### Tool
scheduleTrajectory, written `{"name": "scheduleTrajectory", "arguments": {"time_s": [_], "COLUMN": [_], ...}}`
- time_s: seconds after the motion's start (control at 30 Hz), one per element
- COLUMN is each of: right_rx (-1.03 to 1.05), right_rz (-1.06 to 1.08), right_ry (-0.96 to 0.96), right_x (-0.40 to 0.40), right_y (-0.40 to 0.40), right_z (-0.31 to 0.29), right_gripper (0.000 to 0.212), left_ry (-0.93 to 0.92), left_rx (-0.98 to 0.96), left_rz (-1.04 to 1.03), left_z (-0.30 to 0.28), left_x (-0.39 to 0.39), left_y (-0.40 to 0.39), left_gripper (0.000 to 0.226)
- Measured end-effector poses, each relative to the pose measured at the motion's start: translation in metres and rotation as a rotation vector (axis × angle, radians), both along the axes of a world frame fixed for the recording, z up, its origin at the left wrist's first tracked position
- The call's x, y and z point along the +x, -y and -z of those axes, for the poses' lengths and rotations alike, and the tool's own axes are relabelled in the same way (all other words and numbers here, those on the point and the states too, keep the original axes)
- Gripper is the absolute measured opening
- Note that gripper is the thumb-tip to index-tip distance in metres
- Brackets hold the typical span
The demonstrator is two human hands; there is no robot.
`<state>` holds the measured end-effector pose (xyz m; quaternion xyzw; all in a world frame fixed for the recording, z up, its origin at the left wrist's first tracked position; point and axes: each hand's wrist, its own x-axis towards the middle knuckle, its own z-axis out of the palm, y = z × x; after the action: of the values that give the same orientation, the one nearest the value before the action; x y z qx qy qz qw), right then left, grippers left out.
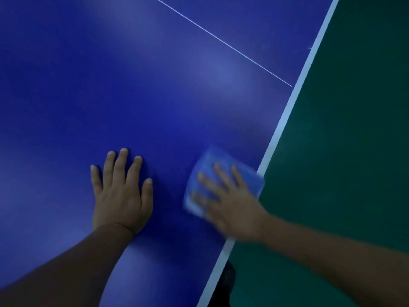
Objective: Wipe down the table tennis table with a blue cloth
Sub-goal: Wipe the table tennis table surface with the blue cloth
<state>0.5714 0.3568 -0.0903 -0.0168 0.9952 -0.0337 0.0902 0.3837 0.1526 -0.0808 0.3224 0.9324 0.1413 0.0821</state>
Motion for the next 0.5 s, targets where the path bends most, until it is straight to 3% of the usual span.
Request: {"name": "scheduleTrajectory", "arguments": {"time_s": [0.07, 0.13, 0.3, 0.37, 0.43, 0.5], "right_rx": [-0.043, 0.009, 0.03, 0.052, 0.091, 0.066], "right_rz": [-0.191, -0.173, 0.585, 0.699, 0.544, 0.12], "right_ry": [0.012, -0.032, -0.042, -0.045, -0.051, -0.035], "right_x": [0.043, 0.029, -0.07, -0.107, -0.131, -0.119], "right_y": [0.013, -0.019, -0.111, -0.107, -0.075, -0.037], "right_z": [-0.003, -0.009, -0.021, -0.018, -0.014, -0.009], "right_gripper": [0.053, 0.05, 0.053, 0.054, 0.054, 0.053], "left_ry": [-0.003, 0.004, 0.01, 0.009, 0.008, 0.008], "left_rx": [0.001, 0.002, 0.0, 0.001, 0.006, 0.015], "left_rz": [0.005, 0.003, 0.0, -0.002, -0.002, -0.003], "left_z": [0.0, -0.001, -0.002, -0.002, -0.003, -0.003], "left_x": [0.0, 0.0, 0.001, 0.001, 0.001, 0.001], "left_y": [0.0, 0.001, 0.0, 0.001, 0.001, 0.001], "left_gripper": [0.064, 0.064, 0.065, 0.065, 0.065, 0.065]}}
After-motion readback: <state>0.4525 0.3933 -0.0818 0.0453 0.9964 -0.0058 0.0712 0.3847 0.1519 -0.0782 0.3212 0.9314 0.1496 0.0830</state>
